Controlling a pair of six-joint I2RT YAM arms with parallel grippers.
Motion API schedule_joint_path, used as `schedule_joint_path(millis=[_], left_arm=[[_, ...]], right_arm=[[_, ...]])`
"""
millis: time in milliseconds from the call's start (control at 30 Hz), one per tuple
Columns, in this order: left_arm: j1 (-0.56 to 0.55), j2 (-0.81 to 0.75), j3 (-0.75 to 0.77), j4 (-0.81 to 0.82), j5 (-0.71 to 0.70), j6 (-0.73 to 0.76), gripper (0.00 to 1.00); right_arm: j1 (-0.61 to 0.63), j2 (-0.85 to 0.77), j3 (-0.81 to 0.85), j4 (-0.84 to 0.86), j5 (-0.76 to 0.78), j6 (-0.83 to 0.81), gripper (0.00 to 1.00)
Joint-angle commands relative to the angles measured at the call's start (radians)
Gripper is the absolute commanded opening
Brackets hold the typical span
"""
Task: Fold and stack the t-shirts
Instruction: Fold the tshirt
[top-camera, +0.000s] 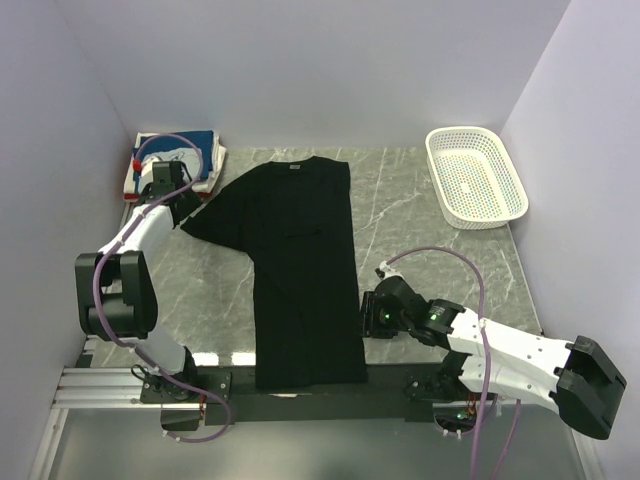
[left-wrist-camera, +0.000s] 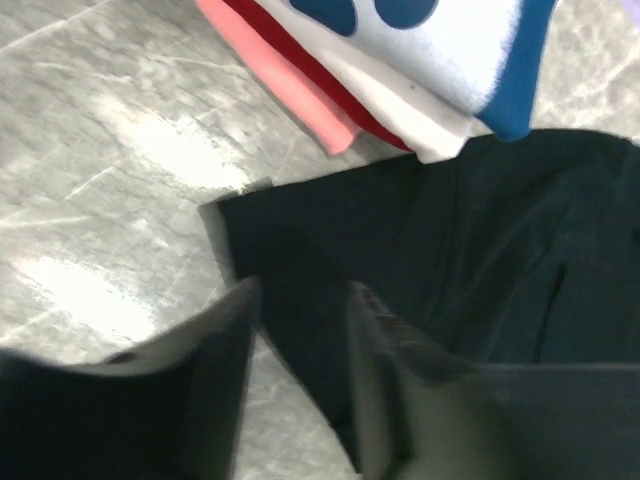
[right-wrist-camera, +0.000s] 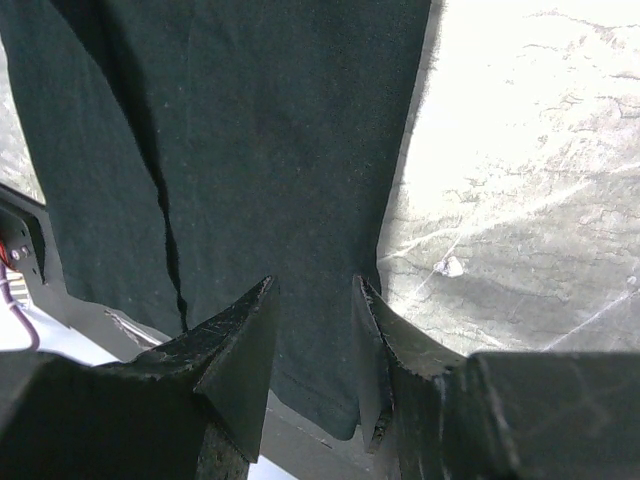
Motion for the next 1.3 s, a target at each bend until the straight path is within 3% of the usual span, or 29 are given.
schedule_joint_path(millis=[0,233,367,567,667,867,1033,1267], left_arm=[[0.001,-0.036,0.022,0.027,0.044,-0.012,0.56],[-0.045,-0.102,0.092,0.046,0.110,0.005,0.58],[-0.210,0.040,0.241,-0.002,0.118,0.034,0.57],[-0.322,0.330,0.480,-0.043,0.102,0.025,0.47],[-0.341,0.467,0.634,-0.095,0.086,0.019,0.45],[-0.344,0.626,0.781,-0.152,0.046,0.054,0.47],[-0.342,0.715,0.839,-0.164,0.035,0.078,0.48],[-0.342,0.755,0.847,-0.124,0.044,0.085,0.47]], right_arm=[[-0.006,0.002,0.052,0.035,0.008,-0.015,0.43],[-0.016,0.041,0.112,0.024,0.028,-0.045,0.43],[-0.038,0.113,0.198,0.038,0.038,-0.070,0.43],[-0.148,0.280,0.380,0.087,0.073,-0.148,0.43],[-0.219,0.411,0.494,0.131,0.071,-0.196,0.43],[-0.289,0.687,0.753,0.144,0.082,-0.275,0.42],[-0.313,0.834,0.897,0.131,0.071,-0.292,0.42],[-0.323,0.963,0.970,0.121,0.059,-0.309,0.42]])
